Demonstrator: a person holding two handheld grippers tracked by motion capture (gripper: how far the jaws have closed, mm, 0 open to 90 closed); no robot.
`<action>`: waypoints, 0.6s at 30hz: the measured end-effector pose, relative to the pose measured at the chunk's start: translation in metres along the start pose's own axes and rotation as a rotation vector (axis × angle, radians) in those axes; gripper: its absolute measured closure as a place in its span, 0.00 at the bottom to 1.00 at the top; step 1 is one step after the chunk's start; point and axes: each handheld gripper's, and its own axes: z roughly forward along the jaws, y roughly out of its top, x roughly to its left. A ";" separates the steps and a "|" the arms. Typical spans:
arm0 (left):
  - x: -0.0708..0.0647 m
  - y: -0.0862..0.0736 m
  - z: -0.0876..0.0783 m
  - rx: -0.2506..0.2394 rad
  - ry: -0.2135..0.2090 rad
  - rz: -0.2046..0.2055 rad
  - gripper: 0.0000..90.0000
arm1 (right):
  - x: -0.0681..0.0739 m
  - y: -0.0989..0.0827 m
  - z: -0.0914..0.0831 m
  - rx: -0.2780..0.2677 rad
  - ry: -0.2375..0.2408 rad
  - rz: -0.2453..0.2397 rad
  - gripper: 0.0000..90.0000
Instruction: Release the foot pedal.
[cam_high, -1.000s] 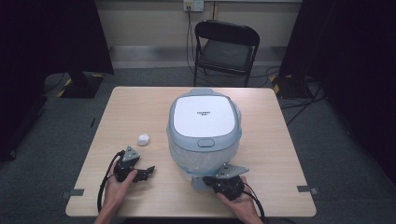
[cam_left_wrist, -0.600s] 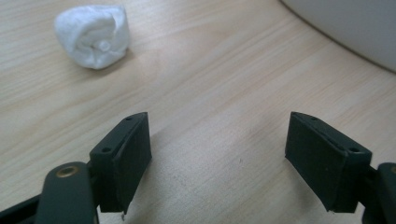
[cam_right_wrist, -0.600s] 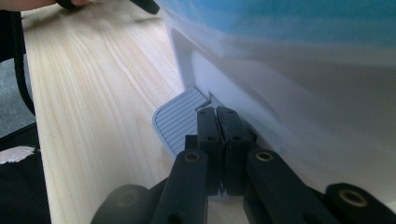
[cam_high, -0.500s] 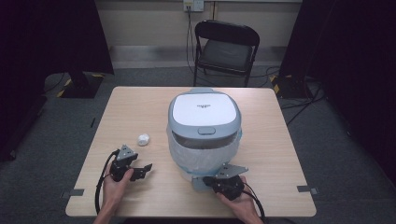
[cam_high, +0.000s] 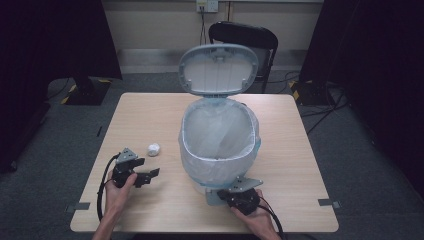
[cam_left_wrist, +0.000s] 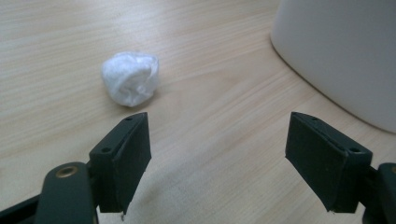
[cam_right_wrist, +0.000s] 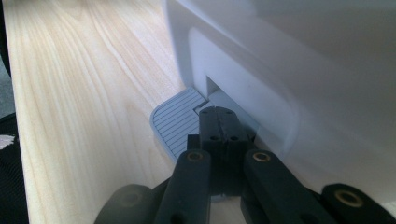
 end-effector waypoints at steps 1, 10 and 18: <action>0.004 0.003 0.000 0.004 0.001 -0.006 0.23 | -0.001 0.000 0.000 -0.001 0.002 0.000 1.00; 0.020 0.025 -0.001 -0.032 -0.030 -0.006 0.24 | -0.001 0.002 0.001 0.009 0.001 -0.016 1.00; 0.033 0.045 0.004 -0.015 -0.009 0.027 0.24 | -0.002 0.001 0.000 0.009 0.007 -0.014 1.00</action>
